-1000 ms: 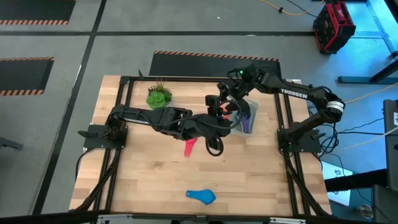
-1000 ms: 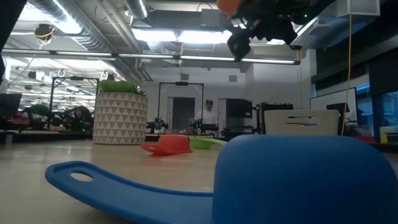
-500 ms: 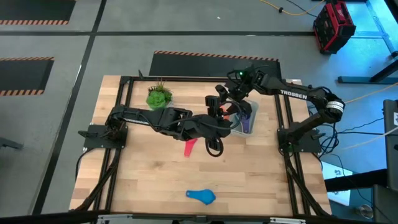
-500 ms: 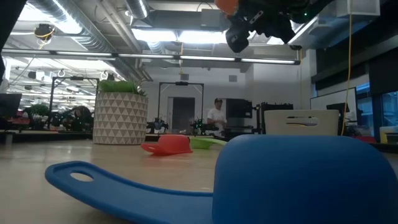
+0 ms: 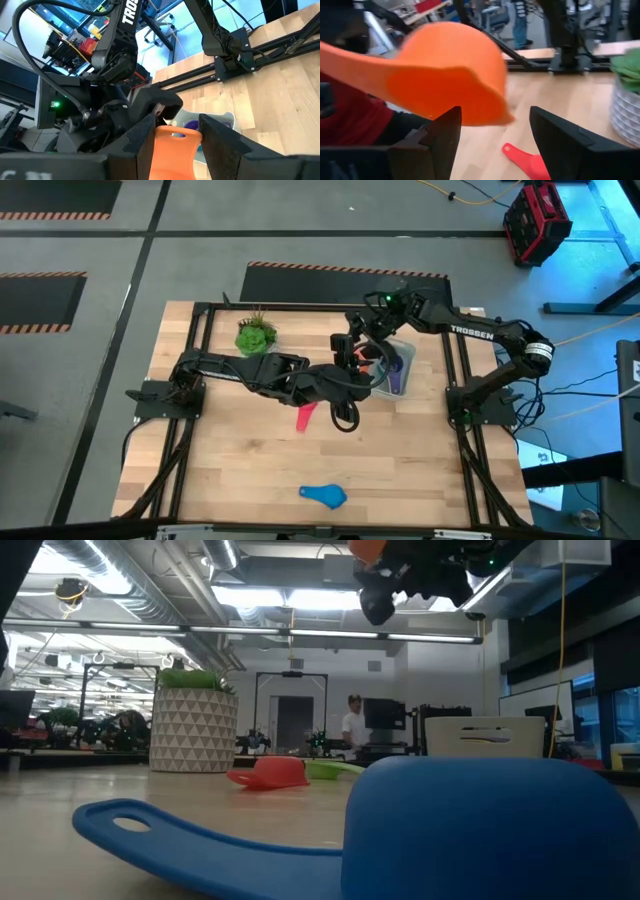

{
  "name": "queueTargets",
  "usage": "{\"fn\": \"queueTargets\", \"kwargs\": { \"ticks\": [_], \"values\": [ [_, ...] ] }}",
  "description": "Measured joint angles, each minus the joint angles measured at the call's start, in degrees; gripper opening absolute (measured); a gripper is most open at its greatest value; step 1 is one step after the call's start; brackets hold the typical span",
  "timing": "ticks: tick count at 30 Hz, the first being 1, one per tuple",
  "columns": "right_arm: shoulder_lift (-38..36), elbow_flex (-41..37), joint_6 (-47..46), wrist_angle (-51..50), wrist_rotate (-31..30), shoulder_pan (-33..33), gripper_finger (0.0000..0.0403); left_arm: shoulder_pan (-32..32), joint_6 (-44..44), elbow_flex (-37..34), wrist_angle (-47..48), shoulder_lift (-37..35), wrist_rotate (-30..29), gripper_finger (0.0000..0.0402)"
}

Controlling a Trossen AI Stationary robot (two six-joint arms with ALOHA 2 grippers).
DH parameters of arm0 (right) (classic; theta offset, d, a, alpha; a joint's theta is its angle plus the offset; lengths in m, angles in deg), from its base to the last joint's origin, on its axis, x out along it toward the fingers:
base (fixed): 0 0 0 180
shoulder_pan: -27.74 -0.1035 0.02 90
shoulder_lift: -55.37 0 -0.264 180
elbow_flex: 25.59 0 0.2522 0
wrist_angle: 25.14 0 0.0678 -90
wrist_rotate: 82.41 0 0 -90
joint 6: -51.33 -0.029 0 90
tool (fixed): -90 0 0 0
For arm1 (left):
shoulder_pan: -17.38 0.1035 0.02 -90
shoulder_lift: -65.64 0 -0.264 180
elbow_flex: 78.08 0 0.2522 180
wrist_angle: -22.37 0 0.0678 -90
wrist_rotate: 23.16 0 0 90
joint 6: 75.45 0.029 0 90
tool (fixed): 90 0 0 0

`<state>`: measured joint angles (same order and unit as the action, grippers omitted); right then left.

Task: Nest measuring cups in basket
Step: Stack the orange measuring cup on top of the blue measuring cup in the gray bin

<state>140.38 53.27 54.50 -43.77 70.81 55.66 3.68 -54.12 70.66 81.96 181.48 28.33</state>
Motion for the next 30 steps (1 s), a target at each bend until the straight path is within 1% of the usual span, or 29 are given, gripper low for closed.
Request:
{"fn": "queueTargets", "kwargs": {
  "ticks": [4,9,14,16,20,26,30],
  "values": [
    [0.0,0.0,-0.1,1.5,2.2,-0.4,0.0239,0.0,0.0,0.0,0.0,0.0,0.1,0.0141],
    [0.0,0.0,-0.1,5.0,1.7,-2.3,0.0239,0.0,0.0,0.0,-0.2,0.0,0.4,0.0141],
    [0.0,0.0,0.3,6.4,-3.2,-4.4,0.0239,0.0,0.1,0.0,-0.1,0.0,0.2,0.0141],
    [0.0,0.0,1.0,6.5,-4.5,-4.9,0.0232,0.0,0.1,0.0,-0.1,0.0,0.2,0.0141],
    [0.0,0.0,1.8,6.7,-4.9,-5.2,0.0192,0.0,0.1,0.0,-0.1,0.0,0.3,0.0141],
    [0.0,0.0,1.8,6.7,-5.2,-5.2,0.0104,0.0,0.1,0.0,-0.2,0.0,0.5,0.0141],
    [0.0,0.0,1.7,6.7,-5.6,-5.2,0.0058,-0.1,0.1,0.0,-0.2,0.0,0.9,0.0141]
  ]
}}
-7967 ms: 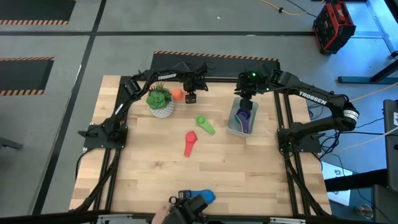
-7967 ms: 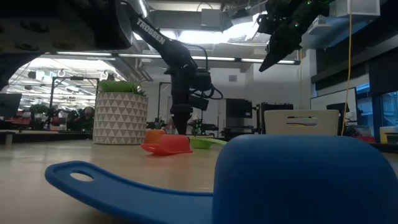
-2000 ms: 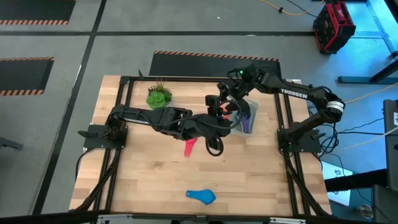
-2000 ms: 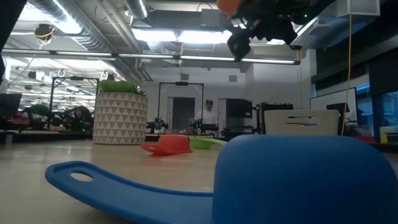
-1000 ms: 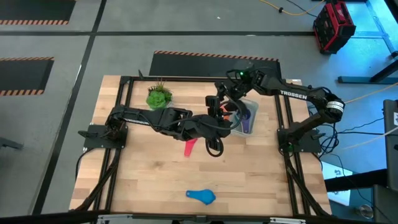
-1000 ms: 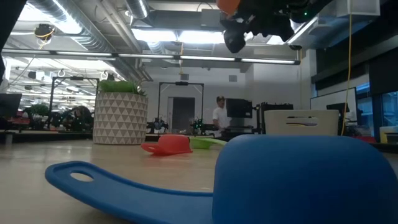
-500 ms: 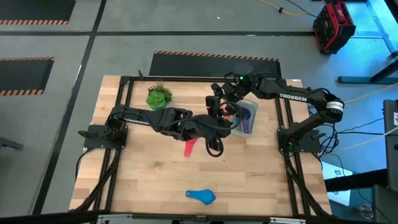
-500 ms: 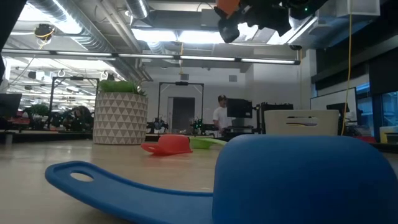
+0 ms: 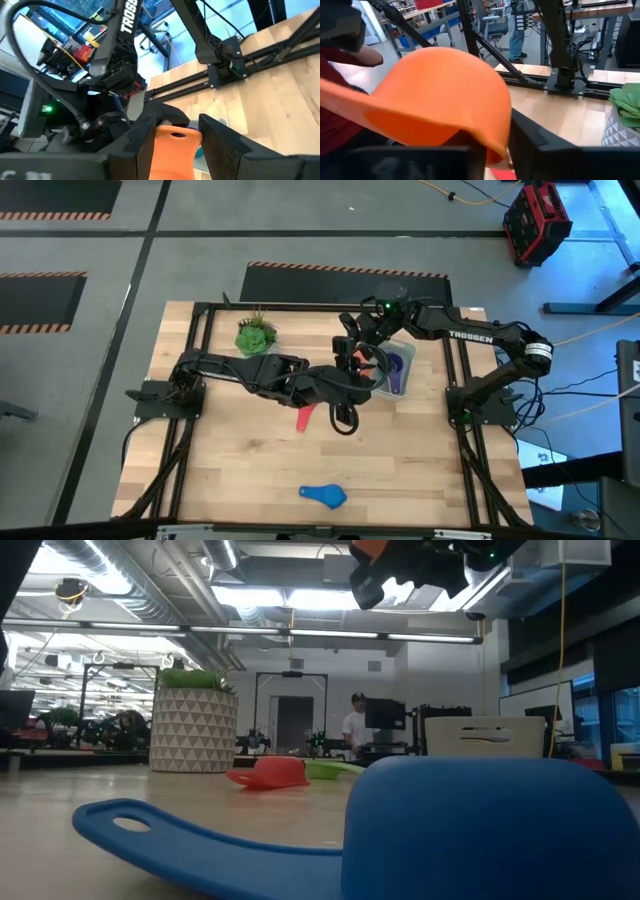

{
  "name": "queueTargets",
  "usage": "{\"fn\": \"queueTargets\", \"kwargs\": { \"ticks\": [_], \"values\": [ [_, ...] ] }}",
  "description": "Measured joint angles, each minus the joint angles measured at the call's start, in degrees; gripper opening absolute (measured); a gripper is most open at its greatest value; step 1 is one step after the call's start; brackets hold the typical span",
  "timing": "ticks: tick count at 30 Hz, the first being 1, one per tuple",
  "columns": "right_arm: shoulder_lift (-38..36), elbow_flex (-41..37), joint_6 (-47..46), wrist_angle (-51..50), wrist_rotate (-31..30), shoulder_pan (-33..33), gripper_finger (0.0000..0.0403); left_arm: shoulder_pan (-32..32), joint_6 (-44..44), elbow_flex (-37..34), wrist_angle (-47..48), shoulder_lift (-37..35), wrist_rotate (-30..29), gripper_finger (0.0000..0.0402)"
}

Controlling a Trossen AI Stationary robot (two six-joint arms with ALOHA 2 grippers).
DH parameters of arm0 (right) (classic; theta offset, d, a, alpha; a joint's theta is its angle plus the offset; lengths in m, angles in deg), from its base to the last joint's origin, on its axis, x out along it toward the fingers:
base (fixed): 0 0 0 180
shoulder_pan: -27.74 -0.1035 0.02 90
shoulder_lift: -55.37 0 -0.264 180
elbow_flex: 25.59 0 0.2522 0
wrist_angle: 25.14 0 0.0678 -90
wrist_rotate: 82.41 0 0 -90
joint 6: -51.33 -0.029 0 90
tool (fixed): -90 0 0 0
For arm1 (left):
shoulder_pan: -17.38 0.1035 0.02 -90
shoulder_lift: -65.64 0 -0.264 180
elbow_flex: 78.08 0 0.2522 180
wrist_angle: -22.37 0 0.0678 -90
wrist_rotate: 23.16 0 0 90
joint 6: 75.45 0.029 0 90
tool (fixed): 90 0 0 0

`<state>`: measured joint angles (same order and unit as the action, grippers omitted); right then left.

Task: Nest measuring cups in basket
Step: Stack the orange measuring cup on top of the blue measuring cup in the gray bin

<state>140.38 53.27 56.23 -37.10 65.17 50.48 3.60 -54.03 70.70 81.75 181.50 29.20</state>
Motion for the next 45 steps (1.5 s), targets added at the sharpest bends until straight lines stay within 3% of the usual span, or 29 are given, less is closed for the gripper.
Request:
{"fn": "queueTargets", "kwargs": {
  "ticks": [5,26,36,42,45],
  "values": [
    [0.0,0.0,-0.2,0.1,-1.2,0.0,0.0029,0.0,0.2,0.0,0.4,0.0,0.0,0.0142],
    [0.0,0.0,-1.4,-0.7,-2.2,2.8,0.0029,0.3,-0.4,0.0,0.5,0.0,1.5,0.0146],
    [0.0,0.0,1.5,-5.7,-8.0,5.7,0.0029,0.9,-5.4,0.0,3.2,0.0,-0.1,0.022],
    [0.0,0.0,4.7,-12.9,-12.2,10.0,0.0029,1.4,-4.3,-0.1,8.6,-0.9,-1.2,0.0227],
    [0.0,0.0,4.8,-15.9,-14.1,13.1,0.0029,1.7,-5.4,0.0,15.7,-3.1,2.3,0.0227]
  ]
}}
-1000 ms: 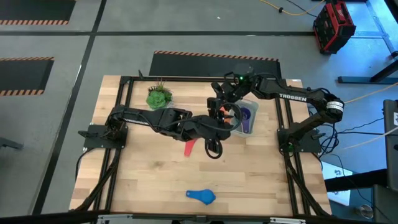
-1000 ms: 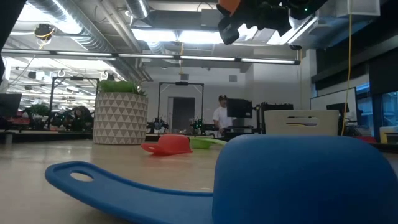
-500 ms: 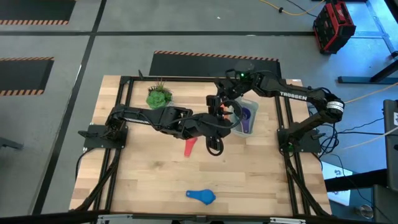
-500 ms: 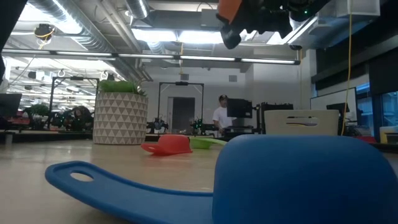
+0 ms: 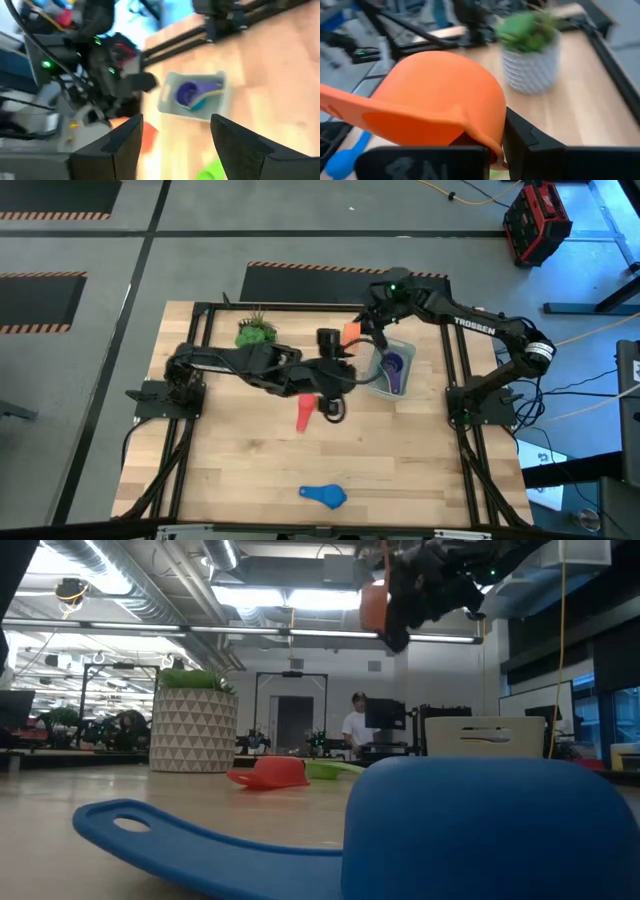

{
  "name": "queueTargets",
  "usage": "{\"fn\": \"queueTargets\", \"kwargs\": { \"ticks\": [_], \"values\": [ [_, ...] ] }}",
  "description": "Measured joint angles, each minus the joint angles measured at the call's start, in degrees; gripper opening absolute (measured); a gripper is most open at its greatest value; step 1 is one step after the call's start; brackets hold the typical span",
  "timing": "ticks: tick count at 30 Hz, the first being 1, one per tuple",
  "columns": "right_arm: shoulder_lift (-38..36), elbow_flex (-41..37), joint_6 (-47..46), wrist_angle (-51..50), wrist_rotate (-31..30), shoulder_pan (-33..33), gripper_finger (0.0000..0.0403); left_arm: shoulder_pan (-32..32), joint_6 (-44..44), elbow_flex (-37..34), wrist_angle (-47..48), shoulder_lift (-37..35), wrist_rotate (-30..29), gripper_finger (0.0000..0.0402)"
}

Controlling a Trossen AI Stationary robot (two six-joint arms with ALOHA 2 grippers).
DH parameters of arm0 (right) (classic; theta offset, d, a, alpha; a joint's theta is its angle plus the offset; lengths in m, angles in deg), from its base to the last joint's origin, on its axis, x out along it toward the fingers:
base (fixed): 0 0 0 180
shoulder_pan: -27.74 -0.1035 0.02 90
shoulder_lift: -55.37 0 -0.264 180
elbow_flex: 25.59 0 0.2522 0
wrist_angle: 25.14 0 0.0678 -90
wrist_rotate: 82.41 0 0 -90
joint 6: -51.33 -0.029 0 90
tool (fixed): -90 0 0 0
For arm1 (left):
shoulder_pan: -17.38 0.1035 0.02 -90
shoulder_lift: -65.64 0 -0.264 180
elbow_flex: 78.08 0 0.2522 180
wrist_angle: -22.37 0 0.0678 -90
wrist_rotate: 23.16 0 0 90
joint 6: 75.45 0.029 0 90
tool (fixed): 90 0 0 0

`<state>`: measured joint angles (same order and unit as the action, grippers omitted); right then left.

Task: Nest measuring cups in basket
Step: Stack the orange measuring cup on top of the blue measuring cup in the gray bin

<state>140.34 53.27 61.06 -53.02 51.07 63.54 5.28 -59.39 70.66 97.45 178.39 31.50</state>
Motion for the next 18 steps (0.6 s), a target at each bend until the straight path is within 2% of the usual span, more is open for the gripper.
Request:
{"fn": "queueTargets", "kwargs": {
  "ticks": [4,7,12,18],
  "values": [
    [0.0,0.0,2.5,-5.9,-0.7,3.4,0.0029,2.4,-4.7,0.0,11.2,-2.5,11.4,0.0227],
    [0.0,0.0,3.2,-10.8,-0.9,5.2,0.0029,4.8,-4.7,-1.2,14.6,-3.9,20.5,0.0227],
    [0.0,0.0,5.9,-18.0,-7.0,6.1,0.0029,7.9,1.4,-12.3,8.5,-6.5,29.7,0.0227],
    [-0.1,0.0,6.0,-21.7,-8.5,6.0,0.0037,14.8,3.4,-34.4,-11.0,-15.3,34.4,0.0227]
  ]
}}
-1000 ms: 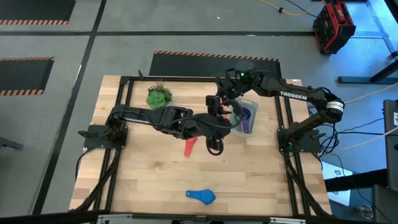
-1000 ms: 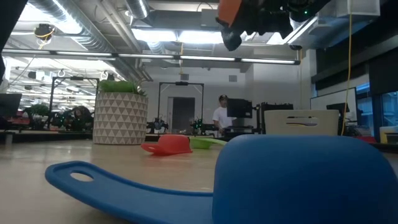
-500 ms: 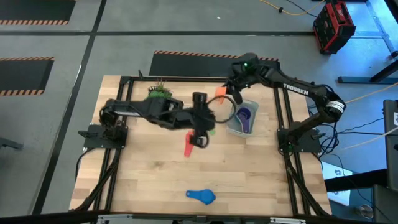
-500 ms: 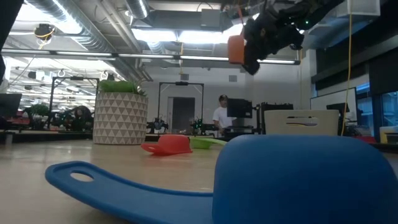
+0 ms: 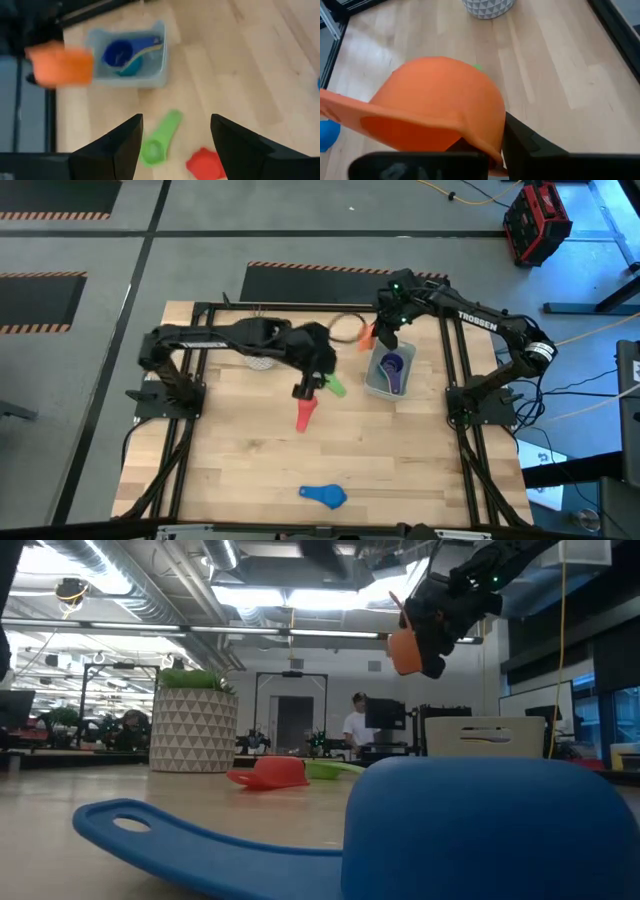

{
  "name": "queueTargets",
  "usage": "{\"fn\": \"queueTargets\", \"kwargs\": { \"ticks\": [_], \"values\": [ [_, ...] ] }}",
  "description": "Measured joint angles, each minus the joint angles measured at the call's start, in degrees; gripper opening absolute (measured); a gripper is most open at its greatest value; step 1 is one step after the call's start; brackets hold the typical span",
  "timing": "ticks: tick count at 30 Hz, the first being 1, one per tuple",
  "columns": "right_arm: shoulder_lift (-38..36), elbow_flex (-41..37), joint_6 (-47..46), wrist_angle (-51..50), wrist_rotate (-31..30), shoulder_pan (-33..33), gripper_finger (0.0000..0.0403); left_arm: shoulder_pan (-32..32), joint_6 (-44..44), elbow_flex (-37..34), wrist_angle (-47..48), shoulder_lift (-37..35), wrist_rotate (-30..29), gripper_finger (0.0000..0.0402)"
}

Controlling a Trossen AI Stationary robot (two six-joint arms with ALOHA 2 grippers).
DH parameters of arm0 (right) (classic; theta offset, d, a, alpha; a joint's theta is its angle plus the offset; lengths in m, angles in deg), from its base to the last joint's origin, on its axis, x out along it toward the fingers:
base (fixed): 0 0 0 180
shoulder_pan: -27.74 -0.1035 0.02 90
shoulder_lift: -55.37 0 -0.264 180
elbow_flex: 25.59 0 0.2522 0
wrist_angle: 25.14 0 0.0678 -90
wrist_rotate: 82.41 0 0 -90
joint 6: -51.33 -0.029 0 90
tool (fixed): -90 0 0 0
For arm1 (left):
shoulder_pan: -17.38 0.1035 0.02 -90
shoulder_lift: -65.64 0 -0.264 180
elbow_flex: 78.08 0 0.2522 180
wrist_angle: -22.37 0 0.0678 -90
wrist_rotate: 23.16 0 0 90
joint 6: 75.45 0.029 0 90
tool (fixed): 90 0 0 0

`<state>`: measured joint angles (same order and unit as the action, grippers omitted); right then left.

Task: Nest measuring cups in basket
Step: Stack the orange measuring cup on top of the blue measuring cup in the gray bin

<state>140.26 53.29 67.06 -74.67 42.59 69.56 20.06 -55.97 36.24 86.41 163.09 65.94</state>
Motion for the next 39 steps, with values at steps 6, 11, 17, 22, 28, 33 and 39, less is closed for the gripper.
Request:
{"fn": "queueTargets", "kwargs": {
  "ticks": [6,11,17,22,28,33,39],
  "values": [
    [-0.5,0.1,0.0,-1.1,-2.6,0.0,0.0032,6.9,-2.5,-23.9,-19.6,-12.6,0.7,0.0227],
    [-0.6,4.8,2.2,-13.6,-14.7,-0.1,0.0031,10.6,-4.3,-42.2,-38.5,-21.1,2.1,0.0227],
    [-0.7,13.1,9.2,-28.6,-28.2,-2.4,0.0031,12.1,-6.6,-57.0,-54.3,-24.5,2.0,0.0227],
    [-0.7,15.0,14.2,-35.0,-35.7,-4.7,0.0031,11.5,-10.5,-64.7,-64.4,-24.5,2.1,0.0227],
    [0.0,12.9,22.7,-39.2,-38.5,-7.7,0.0031,10.2,-13.9,-68.0,-67.9,-24.4,2.1,0.0227],
    [2.7,12.9,30.3,-39.4,-43.9,-11.8,0.0035,9.6,-14.3,-68.0,-68.2,-24.4,1.7,0.0227],
    [9.2,12.9,34.5,-39.4,-50.4,-16.2,0.0037,9.6,-14.5,-68.0,-69.8,-24.4,1.5,0.0227]
  ]
}}
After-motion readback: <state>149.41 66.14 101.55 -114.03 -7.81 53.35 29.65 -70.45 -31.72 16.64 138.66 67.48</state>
